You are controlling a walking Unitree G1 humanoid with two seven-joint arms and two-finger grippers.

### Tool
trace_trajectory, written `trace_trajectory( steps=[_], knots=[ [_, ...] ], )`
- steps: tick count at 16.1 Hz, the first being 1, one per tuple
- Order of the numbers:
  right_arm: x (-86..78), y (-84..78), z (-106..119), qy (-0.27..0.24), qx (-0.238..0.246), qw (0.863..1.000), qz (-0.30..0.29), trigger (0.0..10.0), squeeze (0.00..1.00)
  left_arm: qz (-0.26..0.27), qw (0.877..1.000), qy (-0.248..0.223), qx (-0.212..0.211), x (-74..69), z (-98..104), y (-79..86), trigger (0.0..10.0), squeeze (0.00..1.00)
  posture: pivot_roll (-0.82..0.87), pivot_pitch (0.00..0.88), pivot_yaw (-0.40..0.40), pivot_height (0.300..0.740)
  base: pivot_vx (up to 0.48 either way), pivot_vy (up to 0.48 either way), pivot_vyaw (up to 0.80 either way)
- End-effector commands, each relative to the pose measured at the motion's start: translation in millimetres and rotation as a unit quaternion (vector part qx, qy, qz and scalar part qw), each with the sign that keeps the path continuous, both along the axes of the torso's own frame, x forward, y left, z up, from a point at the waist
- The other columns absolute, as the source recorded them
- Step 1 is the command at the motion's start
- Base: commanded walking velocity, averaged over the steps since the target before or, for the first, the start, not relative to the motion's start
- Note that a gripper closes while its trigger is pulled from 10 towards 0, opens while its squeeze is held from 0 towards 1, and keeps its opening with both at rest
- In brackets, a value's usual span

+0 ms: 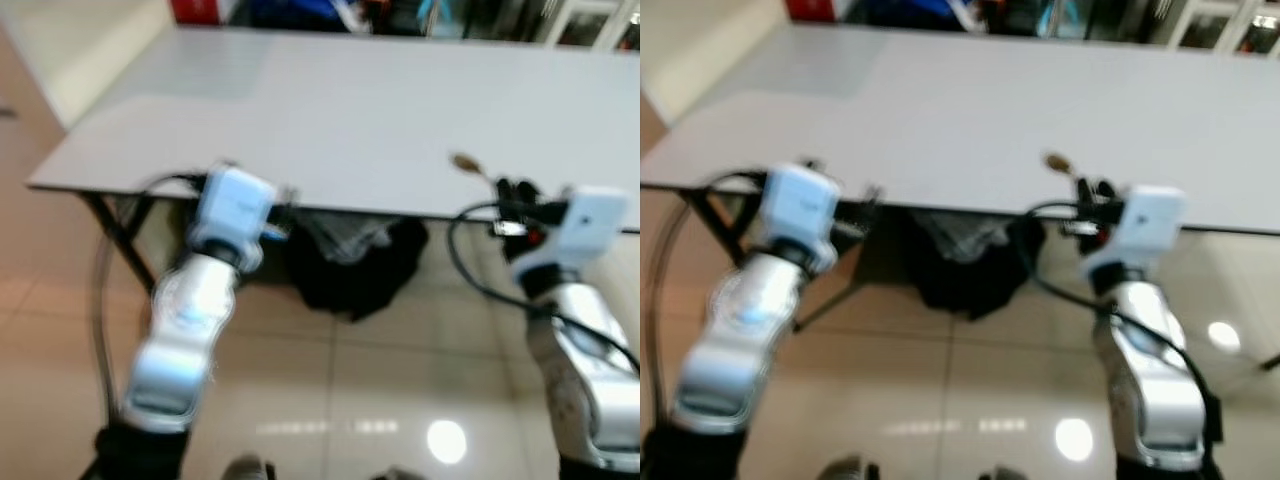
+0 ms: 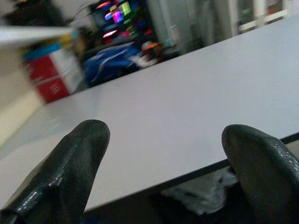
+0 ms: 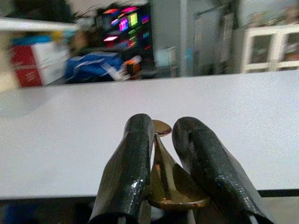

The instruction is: Setting the table

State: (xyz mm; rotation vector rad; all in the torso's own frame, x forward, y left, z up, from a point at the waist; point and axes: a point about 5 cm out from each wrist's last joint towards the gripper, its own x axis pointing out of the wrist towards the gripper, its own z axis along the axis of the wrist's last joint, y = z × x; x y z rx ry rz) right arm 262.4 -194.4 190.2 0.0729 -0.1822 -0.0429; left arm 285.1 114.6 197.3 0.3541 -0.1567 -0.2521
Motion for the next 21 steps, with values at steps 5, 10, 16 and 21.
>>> trace_trajectory(
  steps=[5,10,16,21],
  knots=[
    [-1.6,6.4,0.9,-0.004,0.025,1.0,0.014,10.0,0.0,0.004,1.0,-0.011,-0.023,6.0,9.7,5.8,10.0,0.0,0.02,0.061,0.018,0.74,0.071,0.0,0.0],
    [1.8,8.1,2.2,-0.004,0.019,1.0,0.024,10.0,0.0,0.009,1.0,-0.009,-0.025,6.9,9.0,6.4,10.0,0.0,0.02,0.048,0.014,0.74,0.425,0.0,-0.52],
    [3.4,10.9,2.4,-0.005,0.008,0.999,0.036,10.0,0.0,0.007,1.0,-0.003,-0.027,5.0,6.0,6.5,10.0,0.0,0.01,0.042,0.014,0.74,0.41,0.0,0.0],
    [7.2,21.6,-2.0,0.006,-0.014,0.996,0.084,10.0,0.0,0.011,1.0,-0.002,-0.023,3.8,5.7,9.2,10.0,0.0,0.03,0.058,0.01,0.74,0.377,0.0,0.0]
  ],
)
